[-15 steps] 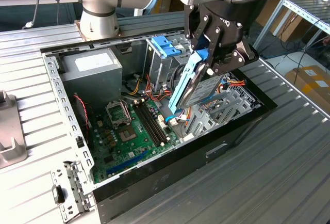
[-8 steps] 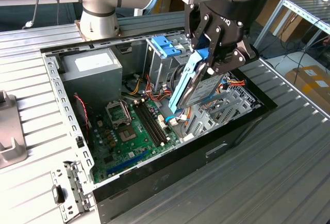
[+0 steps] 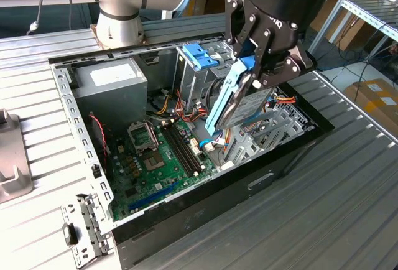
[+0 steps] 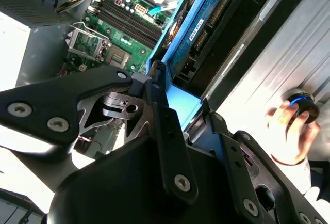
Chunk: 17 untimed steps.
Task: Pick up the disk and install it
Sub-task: 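Insert the disk into the insertion slot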
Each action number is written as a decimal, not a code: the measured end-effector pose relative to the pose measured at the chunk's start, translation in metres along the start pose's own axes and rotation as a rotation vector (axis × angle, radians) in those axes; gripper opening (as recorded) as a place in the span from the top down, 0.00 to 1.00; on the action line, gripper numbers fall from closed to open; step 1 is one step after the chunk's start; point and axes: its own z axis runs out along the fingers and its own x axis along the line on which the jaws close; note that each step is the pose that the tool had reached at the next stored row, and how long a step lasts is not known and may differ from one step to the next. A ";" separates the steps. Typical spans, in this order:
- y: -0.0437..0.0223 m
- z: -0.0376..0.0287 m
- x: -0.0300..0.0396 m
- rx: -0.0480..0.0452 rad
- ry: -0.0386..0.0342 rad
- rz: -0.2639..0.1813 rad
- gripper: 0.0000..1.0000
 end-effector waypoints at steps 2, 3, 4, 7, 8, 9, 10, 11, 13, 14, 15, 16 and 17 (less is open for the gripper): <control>-0.0006 -0.0004 0.0049 -0.0002 0.0001 0.000 0.63; -0.0008 -0.0004 0.0067 -0.0001 -0.0002 0.000 0.63; -0.0013 -0.0006 0.0090 -0.0003 -0.0003 0.000 0.63; -0.0072 -0.0005 0.0127 -0.0023 -0.0017 0.000 0.63; -0.0105 -0.0002 0.0132 -0.0032 -0.0020 0.001 0.63; -0.0127 0.0000 0.0135 -0.0037 -0.0021 0.001 0.63; -0.0144 0.0001 0.0138 -0.0040 -0.0023 0.001 0.63; -0.0163 0.0002 0.0140 -0.0042 -0.0024 0.001 0.63; -0.0202 0.0002 0.0143 -0.0044 -0.0031 0.001 0.63; -0.0215 -0.0001 0.0143 -0.0045 -0.0033 0.001 0.63; -0.0226 -0.0004 0.0143 -0.0045 -0.0036 0.001 0.63; -0.0243 -0.0006 0.0143 -0.0047 -0.0038 0.001 0.63; -0.0260 -0.0005 0.0143 -0.0050 -0.0041 0.001 0.63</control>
